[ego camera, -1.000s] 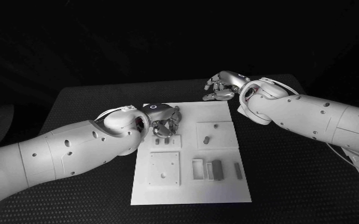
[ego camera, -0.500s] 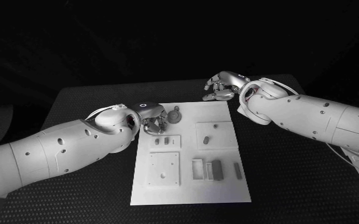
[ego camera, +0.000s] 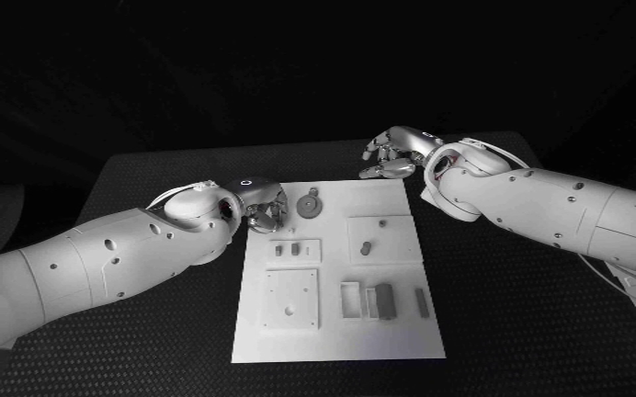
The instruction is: Assemble the parts on the task board
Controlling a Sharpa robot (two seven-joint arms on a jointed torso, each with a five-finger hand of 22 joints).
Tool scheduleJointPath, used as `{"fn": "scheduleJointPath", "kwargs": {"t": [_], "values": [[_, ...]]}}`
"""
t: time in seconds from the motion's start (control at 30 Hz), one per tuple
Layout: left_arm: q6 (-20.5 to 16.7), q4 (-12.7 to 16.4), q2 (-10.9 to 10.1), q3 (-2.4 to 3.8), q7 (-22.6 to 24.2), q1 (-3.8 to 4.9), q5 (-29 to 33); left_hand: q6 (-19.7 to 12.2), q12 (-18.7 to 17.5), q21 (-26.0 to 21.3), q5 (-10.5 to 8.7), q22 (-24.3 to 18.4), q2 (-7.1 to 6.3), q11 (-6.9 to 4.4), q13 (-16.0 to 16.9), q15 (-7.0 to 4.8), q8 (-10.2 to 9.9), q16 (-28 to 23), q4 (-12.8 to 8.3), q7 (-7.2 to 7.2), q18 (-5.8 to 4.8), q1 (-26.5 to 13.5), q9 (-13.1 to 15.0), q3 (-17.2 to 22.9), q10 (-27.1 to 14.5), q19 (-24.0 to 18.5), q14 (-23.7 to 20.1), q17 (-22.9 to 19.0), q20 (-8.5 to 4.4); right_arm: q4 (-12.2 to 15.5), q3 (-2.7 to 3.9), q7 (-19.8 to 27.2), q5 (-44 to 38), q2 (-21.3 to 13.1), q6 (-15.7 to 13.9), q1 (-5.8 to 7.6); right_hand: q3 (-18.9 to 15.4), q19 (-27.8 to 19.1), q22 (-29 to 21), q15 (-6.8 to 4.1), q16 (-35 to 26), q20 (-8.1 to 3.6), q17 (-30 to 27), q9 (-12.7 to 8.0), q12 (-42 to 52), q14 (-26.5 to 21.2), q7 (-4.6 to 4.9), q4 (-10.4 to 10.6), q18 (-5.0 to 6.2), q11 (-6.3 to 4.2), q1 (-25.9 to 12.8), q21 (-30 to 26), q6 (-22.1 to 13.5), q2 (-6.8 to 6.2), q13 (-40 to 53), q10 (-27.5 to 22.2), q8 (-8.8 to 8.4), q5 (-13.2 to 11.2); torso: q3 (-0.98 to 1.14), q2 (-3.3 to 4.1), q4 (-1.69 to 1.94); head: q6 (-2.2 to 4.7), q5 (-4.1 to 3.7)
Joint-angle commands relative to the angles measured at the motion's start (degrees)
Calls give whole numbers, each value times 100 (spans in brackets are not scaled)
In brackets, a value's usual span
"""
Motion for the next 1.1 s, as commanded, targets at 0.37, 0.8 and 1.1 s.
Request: {"fn": "scheduleJointPath", "kwargs": {"t": [0.37, 0.8, 1.1], "values": [[34, 110, 26, 2, 119, 1, 103, 45, 9, 25, 21, 115, 52, 1, 9, -13, 31, 34, 0, 15, 397, 5, 7, 25, 32, -6, 34, -8, -43, -3, 3, 48, -16, 3, 57, -8, -13, 4, 87, -20, 19, -21, -6, -9, 27, 30, 106, 10, 70, 11, -49, -28, -54, 24, -12, -38, 31, 19, 12, 1, -5, -11, 5], [17, 174, 19, 2, 147, 0, 189, 47, 5, 21, 21, 113, 57, 0, 9, -15, 32, 34, -1, 15, 393, 4, 7, 27, 39, -9, 36, -9, -46, -4, 3, 49, -16, 7, 55, -11, -14, 5, 87, -20, 19, -21, -7, -10, 29, 31, 106, 8, 70, 11, -49, -28, -54, 25, -15, -38, 32, 20, 10, 1, -6, -9, 1], [76, 136, 45, 1, 150, 0, 189, 46, 2, 15, 21, 110, 60, -1, 9, -16, 32, 33, -3, 14, 389, 4, 8, 29, 43, -15, 36, -10, -47, 0, 3, 49, -16, 5, 53, -11, -14, 5, 87, -20, 19, -21, -7, -11, 30, 31, 106, 6, 70, 11, -48, -28, -55, 27, -16, -39, 33, 19, 10, 1, -3, -12, 3]]}}
